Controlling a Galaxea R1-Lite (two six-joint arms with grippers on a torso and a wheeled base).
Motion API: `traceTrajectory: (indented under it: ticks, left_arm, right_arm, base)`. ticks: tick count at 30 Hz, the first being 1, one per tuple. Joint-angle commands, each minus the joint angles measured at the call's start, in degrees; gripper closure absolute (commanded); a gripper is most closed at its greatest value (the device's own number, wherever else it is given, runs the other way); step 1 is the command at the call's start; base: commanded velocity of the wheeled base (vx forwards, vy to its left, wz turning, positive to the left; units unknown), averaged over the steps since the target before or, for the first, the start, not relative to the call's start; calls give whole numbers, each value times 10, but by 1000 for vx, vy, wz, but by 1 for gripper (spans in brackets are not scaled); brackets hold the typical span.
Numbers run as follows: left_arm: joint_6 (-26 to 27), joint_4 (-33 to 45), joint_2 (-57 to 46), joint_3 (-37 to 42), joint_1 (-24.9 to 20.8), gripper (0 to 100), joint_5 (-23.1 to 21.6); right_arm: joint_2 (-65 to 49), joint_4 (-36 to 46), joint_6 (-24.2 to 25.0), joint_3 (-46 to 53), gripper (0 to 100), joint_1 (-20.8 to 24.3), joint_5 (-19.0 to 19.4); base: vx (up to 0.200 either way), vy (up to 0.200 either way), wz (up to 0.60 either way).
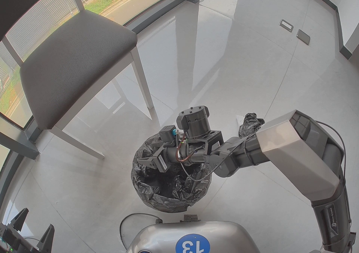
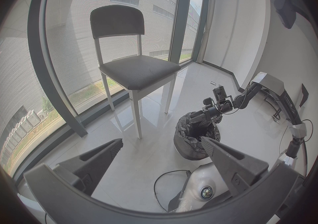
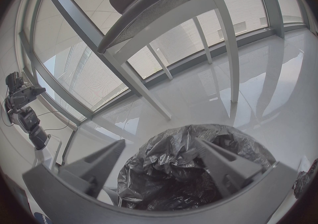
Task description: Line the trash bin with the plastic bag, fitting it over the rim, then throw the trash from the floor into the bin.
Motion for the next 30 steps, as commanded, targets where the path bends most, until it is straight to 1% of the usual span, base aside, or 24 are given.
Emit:
traceTrajectory:
  ticks: [1, 5, 13, 25, 30]
  left_arm:
    - [0, 0, 1, 1, 0, 0, 0]
    - [0, 0, 1, 1, 0, 0, 0]
    - [0, 0, 1, 0, 0, 0, 0]
    - [0, 0, 1, 0, 0, 0, 0]
    - [0, 0, 1, 0, 0, 0, 0]
  right_arm:
    - [-9, 5, -1, 13, 0, 0, 0]
    - [-9, 10, -8, 24, 0, 0, -4]
    - [-10, 53, -12, 24, 0, 0, -40]
    - [6, 60, -10, 5, 0, 0, -40]
    - [33, 81, -3, -42, 0, 0, -40]
  base:
    - [0, 0, 0]
    - [0, 0, 0]
    - [0, 0, 0]
    - [0, 0, 0]
    - [0, 0, 0]
